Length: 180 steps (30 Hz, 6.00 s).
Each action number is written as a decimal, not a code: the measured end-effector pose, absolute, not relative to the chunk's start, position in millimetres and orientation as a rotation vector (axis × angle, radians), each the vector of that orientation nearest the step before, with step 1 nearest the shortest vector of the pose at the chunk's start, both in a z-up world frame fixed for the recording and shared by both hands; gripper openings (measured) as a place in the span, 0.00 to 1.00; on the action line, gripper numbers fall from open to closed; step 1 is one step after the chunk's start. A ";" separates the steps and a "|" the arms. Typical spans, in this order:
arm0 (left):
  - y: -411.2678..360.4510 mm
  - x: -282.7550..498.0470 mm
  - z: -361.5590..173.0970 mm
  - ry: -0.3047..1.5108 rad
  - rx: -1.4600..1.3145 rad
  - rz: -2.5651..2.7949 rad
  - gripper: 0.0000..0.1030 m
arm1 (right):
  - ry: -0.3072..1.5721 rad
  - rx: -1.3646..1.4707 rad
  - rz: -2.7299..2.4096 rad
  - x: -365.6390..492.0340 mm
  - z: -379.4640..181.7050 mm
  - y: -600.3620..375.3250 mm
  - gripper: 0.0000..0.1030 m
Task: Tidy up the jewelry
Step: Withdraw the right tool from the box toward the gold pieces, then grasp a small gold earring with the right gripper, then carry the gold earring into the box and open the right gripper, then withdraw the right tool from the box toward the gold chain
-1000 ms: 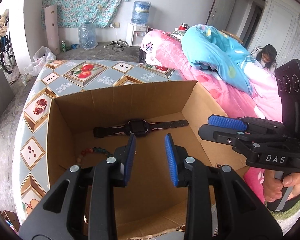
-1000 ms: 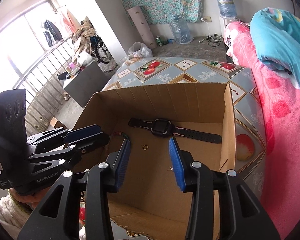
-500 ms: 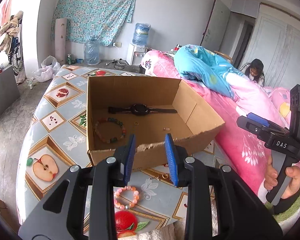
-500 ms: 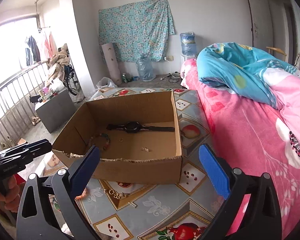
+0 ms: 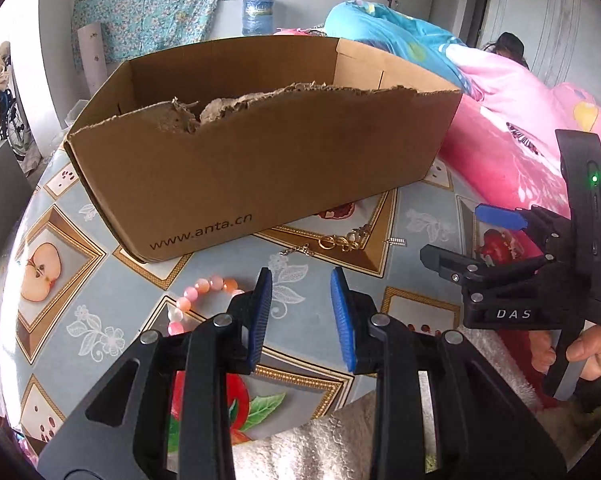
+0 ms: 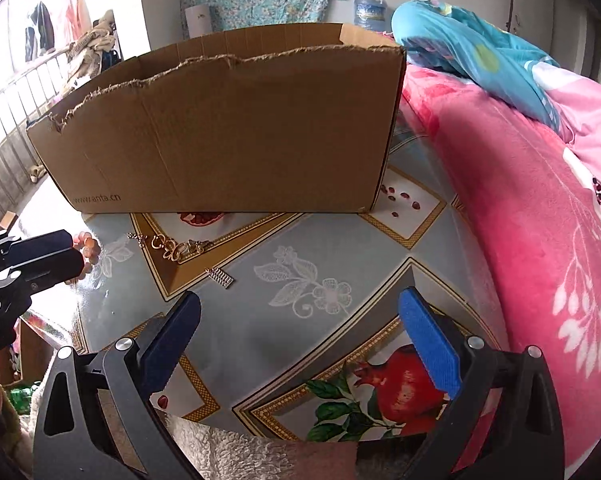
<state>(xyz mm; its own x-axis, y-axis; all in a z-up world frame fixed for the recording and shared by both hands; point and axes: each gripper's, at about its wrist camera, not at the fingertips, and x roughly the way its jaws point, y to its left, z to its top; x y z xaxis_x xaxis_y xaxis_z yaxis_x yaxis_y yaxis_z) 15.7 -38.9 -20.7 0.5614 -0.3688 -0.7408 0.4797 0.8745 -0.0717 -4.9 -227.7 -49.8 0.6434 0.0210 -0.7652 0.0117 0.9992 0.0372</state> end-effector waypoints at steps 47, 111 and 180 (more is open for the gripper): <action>-41.2 33.6 -5.4 0.769 0.089 -0.559 0.02 | 0.744 0.028 0.021 -18.1 -68.5 -217.3 0.94; -68.3 177.6 68.4 1.038 -0.045 -0.642 0.02 | 0.863 0.003 0.550 120.8 90.3 -236.7 0.05; -20.7 41.3 37.3 0.766 0.015 -0.486 0.40 | 0.905 0.333 0.225 52.6 12.8 -289.5 0.38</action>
<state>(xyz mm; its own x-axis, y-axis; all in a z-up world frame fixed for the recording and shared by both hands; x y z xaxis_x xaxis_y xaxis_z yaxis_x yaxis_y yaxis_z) 41.3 -20.7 37.3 0.6162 -0.4164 -0.6685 0.4271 0.8898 -0.1607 52.6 -289.5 12.8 0.5998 0.3290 -0.7294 -0.0518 0.9256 0.3750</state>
